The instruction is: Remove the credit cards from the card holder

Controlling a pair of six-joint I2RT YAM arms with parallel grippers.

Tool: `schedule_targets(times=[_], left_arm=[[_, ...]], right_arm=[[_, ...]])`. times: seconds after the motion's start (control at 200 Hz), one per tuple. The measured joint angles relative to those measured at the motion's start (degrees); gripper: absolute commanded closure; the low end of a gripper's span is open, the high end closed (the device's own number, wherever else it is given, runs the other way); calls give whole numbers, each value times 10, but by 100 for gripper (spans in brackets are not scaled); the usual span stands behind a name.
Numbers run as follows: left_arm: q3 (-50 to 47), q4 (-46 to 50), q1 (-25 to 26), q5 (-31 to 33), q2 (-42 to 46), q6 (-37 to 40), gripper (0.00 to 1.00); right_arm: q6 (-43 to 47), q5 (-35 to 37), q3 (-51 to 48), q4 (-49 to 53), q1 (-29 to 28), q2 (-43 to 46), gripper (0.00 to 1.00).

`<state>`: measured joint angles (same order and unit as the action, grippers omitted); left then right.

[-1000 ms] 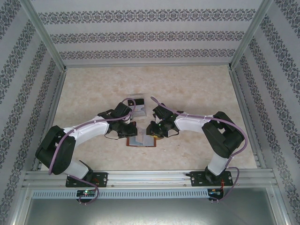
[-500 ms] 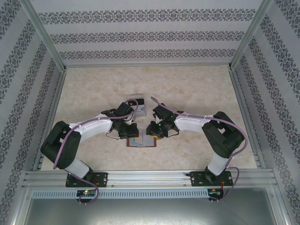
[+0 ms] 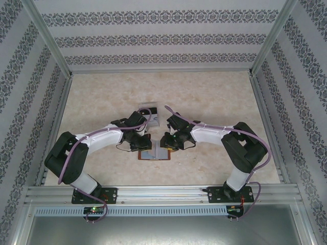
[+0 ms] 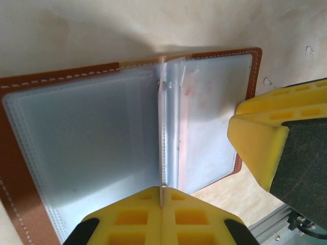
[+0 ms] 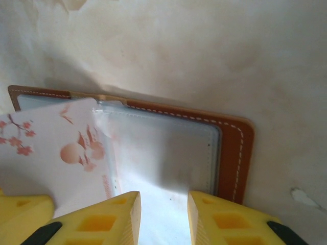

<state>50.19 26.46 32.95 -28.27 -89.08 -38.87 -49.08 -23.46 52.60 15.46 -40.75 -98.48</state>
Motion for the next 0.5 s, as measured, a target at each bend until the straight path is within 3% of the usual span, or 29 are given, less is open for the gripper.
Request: schedule_targets(times=[0.265, 0.5], left_arm=[[53, 63, -1, 29, 37, 70, 100], [123, 130, -1, 31, 43, 245, 100]], right_arm=[[21, 5, 8, 41, 12, 28, 69], [55, 5, 29, 67, 54, 43, 69]])
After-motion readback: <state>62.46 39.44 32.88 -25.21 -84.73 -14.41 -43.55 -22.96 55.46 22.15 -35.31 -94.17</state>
